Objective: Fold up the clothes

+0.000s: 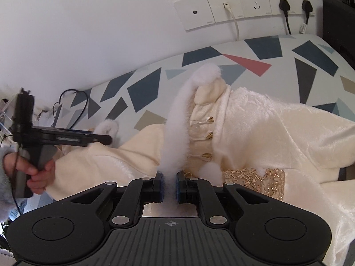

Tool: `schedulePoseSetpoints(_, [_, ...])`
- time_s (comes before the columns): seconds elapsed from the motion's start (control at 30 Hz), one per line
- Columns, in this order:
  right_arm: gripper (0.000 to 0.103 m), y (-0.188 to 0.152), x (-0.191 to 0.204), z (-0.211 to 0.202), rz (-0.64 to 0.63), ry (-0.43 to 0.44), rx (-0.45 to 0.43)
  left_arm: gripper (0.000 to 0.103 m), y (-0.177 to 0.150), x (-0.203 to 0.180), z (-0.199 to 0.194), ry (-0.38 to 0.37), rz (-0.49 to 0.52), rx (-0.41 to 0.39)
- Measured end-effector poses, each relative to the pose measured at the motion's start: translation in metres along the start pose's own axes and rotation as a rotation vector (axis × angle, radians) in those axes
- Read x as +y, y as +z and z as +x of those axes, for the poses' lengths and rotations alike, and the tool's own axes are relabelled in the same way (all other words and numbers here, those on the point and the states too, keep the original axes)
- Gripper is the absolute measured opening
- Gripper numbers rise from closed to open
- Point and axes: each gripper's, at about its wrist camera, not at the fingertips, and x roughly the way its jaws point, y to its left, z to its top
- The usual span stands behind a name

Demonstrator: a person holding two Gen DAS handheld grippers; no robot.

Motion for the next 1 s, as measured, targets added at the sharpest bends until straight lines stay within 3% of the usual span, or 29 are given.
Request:
schedulePoseSetpoints(0.17, [0.009,0.009,-0.004,0.003,0.047,0.040,-0.005,0.052,-0.016,0.038,-0.016,0.096,-0.036,0.016])
schedulePoseSetpoints(0.43, [0.009,0.030,0.009,0.023,0.052,0.104,0.004,0.052,-0.067,0.130,-0.062,0.232,-0.285,0.027])
schedulePoseSetpoints(0.57, [0.009,0.043,0.017,0.029,0.081,0.145,-0.018,0.058,-0.086,0.161,-0.080,0.305,-0.364,0.032])
schedulePoseSetpoints(0.6, [0.009,0.047,0.018,0.029,0.097,0.159,-0.027,0.062,-0.088,0.166,-0.084,0.319,-0.386,0.035])
schedulePoseSetpoints(0.63, [0.009,0.050,0.018,0.029,0.111,0.170,-0.036,0.073,-0.089,0.169,-0.088,0.326,-0.403,0.034])
schedulePoseSetpoints(0.73, [0.009,0.059,0.015,0.028,0.146,0.191,-0.063,0.076,-0.086,0.163,-0.101,0.236,-0.401,-0.030])
schedulePoseSetpoints(0.8, [0.009,0.063,0.012,0.026,0.168,0.201,-0.075,0.087,-0.078,0.145,-0.102,0.106,-0.358,-0.063])
schedulePoseSetpoints(0.83, [0.009,0.066,0.010,0.026,0.180,0.205,-0.081,0.092,-0.073,0.134,-0.099,0.032,-0.331,-0.068])
schedulePoseSetpoints(0.9, [0.009,0.067,0.006,0.024,0.196,0.213,-0.091,0.094,-0.065,0.112,-0.093,-0.098,-0.276,-0.073])
schedulePoseSetpoints(1.0, [0.009,0.067,0.001,0.018,0.222,0.230,-0.111,0.094,-0.056,0.074,-0.073,-0.214,-0.150,-0.029])
